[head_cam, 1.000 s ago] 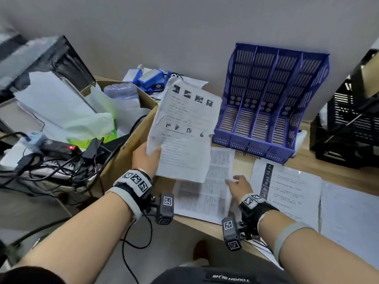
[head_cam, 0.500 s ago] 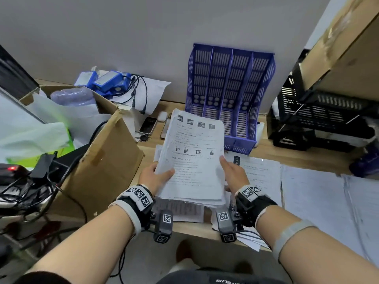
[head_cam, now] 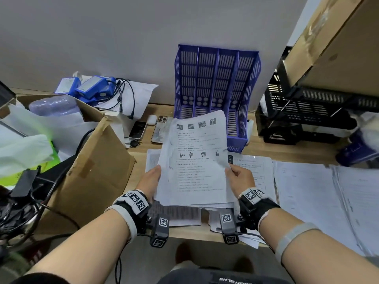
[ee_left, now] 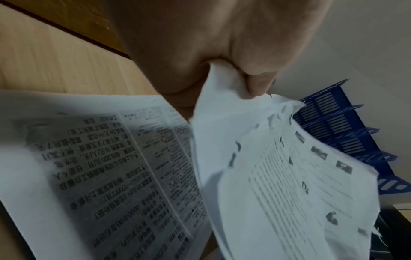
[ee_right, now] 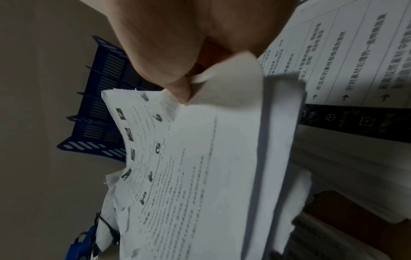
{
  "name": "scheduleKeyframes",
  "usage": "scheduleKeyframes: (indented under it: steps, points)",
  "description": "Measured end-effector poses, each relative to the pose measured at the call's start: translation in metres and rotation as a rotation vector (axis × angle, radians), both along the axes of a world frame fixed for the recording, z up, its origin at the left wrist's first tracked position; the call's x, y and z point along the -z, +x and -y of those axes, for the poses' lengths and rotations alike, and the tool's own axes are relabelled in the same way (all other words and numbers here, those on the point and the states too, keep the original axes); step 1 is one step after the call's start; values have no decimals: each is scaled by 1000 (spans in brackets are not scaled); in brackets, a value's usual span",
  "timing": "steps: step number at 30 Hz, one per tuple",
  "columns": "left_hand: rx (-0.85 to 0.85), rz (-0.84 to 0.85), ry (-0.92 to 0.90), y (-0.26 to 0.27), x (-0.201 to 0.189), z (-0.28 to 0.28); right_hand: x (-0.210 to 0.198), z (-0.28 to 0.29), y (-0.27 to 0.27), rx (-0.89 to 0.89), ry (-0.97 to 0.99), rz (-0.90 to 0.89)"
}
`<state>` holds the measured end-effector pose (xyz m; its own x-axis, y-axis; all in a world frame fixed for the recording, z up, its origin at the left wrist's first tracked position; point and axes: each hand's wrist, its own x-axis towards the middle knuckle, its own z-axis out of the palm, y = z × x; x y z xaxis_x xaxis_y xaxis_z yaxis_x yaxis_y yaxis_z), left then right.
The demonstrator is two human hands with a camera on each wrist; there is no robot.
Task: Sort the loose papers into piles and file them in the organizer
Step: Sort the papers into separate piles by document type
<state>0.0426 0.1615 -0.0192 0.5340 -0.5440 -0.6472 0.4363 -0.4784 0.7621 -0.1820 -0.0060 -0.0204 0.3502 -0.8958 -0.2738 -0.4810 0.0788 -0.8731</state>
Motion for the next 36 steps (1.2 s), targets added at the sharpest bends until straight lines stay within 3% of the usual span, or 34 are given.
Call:
scheduleKeyframes:
  steps: [5,10,15,18,20,22,25,28,32,36]
  points:
    - [-38,158,21,2,-6,-1,7,10,-10,60,50,-62]
    - [47,233,7,-1,-8,-4,4,7,-7,72,152,-23]
    - [21,10,6,-5,7,-17,10,-12,10,-152,238,-77]
    - [25,40,168,-3,25,-36,19,-24,18,-397,272,-194]
    - [18,29,254,-4,37,-47,20,-32,24,-468,310,-267]
    - [84,175,398,-1,44,-56,24,-38,29,-493,336,-315]
    - [112,320,471,3,46,-58,31,-47,39,-501,413,-288]
    - [89,270,417,8,45,-52,42,-50,50,-515,427,-256]
    - [178,273,487,21,54,-53,82,-41,49,-464,497,-182]
    - [222,284,421,24,59,-56,53,-47,48,-377,544,-231]
